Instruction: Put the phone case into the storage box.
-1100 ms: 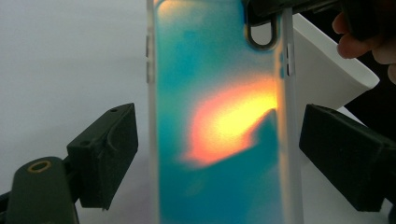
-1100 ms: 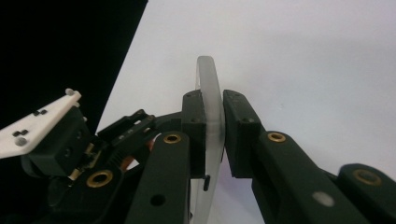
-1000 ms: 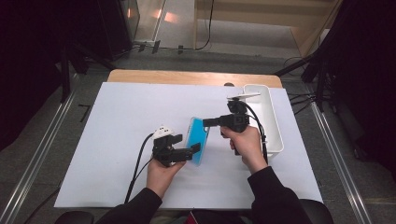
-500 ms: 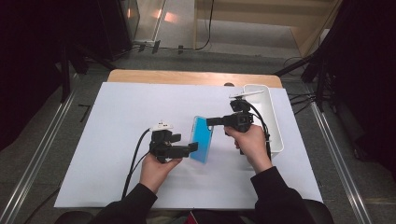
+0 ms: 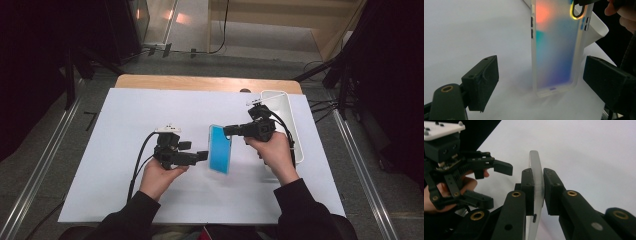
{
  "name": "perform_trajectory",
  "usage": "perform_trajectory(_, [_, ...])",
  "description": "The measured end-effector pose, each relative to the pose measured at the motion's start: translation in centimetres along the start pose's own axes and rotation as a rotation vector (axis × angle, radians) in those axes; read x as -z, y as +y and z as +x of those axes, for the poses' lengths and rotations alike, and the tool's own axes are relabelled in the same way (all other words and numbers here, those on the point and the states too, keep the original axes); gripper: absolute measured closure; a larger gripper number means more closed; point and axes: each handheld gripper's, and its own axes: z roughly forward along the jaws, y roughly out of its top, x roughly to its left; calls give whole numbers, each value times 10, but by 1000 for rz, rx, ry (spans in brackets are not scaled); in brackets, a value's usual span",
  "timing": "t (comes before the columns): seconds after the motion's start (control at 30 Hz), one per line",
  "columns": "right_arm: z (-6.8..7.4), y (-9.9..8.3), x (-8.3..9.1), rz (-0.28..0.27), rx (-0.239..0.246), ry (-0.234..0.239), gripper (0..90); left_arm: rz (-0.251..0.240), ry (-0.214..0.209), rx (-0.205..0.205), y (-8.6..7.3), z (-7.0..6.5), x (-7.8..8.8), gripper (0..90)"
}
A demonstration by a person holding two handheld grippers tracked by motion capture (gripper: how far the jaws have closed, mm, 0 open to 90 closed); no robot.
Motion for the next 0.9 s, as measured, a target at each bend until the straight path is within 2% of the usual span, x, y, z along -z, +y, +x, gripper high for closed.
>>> perform_trajectory(0.1, [0, 0, 2, 2, 37, 0, 780, 22, -21, 9, 3, 2, 3, 141])
perform_trajectory(0.3, [4, 0, 6, 15, 98, -2, 780, 78, -52, -9, 7, 4, 8, 140])
perform_trajectory(0.5, [6, 0, 9, 10, 140, -2, 780, 99, -63, -18, 10, 7, 12, 141])
perform_trajectory(0.57, [7, 0, 9, 2, 166, -5, 779, 110, -81, -37, 11, 6, 14, 183])
perform_trajectory(0.63, [8, -1, 11, 2, 188, -7, 780, 115, -71, -58, 13, 5, 16, 182])
perform_trajectory(0.8, [10, -2, 12, 4, 242, -3, 780, 116, -73, -53, 16, 6, 22, 183])
perform_trajectory(0.87, [11, -2, 13, 5, 258, -4, 779, 130, -50, -53, 17, 6, 24, 183])
perform_trajectory(0.9, [11, -2, 13, 8, 264, 2, 780, 133, -22, -47, 18, 5, 24, 182])
